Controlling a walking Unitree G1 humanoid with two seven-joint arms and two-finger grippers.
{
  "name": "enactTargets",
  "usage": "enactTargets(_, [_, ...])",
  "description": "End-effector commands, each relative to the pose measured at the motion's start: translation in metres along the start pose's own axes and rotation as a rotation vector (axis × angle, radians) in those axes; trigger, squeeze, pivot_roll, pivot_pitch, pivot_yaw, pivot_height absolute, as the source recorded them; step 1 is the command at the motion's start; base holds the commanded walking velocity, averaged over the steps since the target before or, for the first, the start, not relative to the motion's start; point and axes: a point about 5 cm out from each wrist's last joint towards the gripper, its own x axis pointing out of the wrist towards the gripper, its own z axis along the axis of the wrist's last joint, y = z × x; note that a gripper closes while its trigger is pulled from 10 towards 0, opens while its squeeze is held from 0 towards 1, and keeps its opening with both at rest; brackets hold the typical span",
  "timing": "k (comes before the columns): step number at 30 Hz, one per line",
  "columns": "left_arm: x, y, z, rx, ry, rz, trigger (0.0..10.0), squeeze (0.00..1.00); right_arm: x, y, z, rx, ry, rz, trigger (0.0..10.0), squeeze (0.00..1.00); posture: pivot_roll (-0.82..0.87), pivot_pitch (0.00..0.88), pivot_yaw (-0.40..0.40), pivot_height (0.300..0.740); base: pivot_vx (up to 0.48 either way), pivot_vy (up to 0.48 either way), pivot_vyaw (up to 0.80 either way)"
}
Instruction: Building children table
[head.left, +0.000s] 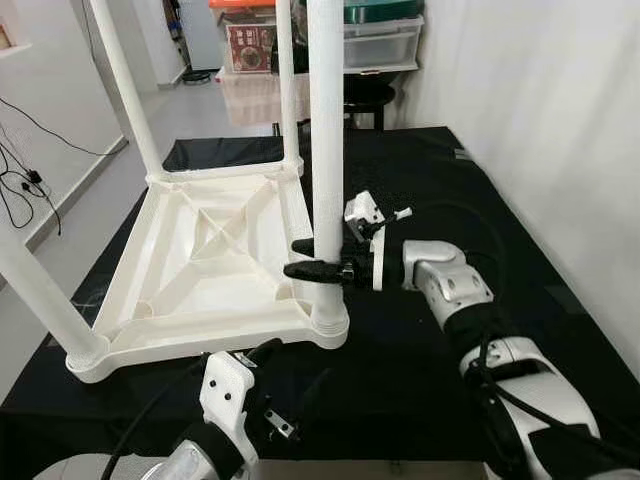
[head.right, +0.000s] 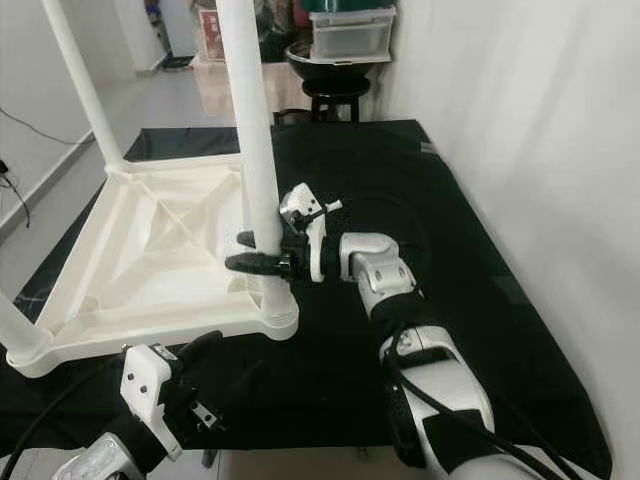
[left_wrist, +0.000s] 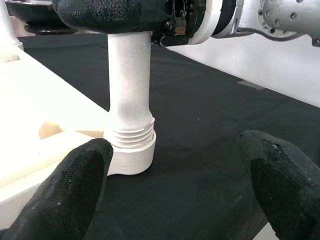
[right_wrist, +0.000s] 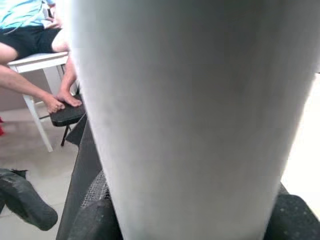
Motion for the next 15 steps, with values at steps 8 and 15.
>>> enactTargets(8, [-0.002, 0.0, -0.002, -0.008, 0.006, 0.017, 10.0, 0.0, -0.022, 0.001, -0.032, -0.028, 0.114, -0.112, 0.0, 0.0, -0.01, 0.004, -0.02, 0.74, 0.0, 0.0, 0.0])
enactTargets(15, [-0.008, 0.006, 0.001, -0.006, 0.005, 0.029, 10.0, 0.0, -0.011, 0.04, -0.065, 0.088, 0.157, -0.826, 0.0, 0.0, -0.04, 0.051, 0.013, 0.74, 0.0, 0.0, 0.0])
